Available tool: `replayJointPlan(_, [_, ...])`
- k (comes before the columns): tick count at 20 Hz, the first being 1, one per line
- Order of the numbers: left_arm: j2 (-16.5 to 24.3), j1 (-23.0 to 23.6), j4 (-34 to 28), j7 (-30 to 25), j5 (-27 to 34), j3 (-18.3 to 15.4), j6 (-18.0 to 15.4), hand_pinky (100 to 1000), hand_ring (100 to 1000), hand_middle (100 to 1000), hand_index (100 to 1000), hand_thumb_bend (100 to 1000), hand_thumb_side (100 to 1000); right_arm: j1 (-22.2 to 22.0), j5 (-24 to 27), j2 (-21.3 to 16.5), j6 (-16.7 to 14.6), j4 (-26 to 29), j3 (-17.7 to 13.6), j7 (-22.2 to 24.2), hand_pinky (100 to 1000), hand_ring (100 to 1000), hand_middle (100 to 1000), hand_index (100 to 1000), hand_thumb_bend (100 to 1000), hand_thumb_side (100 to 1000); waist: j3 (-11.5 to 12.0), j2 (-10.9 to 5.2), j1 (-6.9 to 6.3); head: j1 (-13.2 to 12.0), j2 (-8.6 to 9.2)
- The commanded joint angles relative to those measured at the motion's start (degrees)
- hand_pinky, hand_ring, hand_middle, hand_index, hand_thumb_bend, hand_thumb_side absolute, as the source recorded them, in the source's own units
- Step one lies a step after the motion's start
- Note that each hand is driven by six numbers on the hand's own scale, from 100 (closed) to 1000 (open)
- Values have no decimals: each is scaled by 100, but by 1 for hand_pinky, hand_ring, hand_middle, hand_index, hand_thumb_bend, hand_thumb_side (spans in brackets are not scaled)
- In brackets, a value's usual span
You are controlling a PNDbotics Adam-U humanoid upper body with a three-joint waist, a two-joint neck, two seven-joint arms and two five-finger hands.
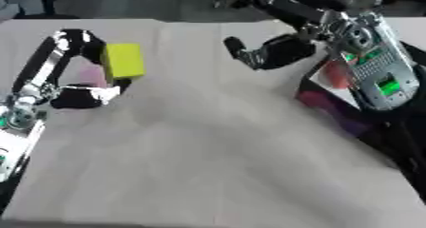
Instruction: Pick up the objects with one hand, pass them to the other hand, and then place them into the box on the other side of the table.
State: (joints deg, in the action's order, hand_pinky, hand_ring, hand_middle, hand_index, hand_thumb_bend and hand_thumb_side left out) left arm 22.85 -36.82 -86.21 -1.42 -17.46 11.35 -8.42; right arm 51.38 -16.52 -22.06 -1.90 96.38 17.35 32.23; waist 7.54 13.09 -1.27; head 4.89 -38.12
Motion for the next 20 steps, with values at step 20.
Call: replayJointPlan(20, [-451, -31, -633, 706, -1262, 155, -43, 546, 469, 502, 576, 205, 100, -41, -14, 340, 80, 235, 199, 293, 962, 1000, 969, 1000, 100, 100, 74, -36, 112, -127, 144])
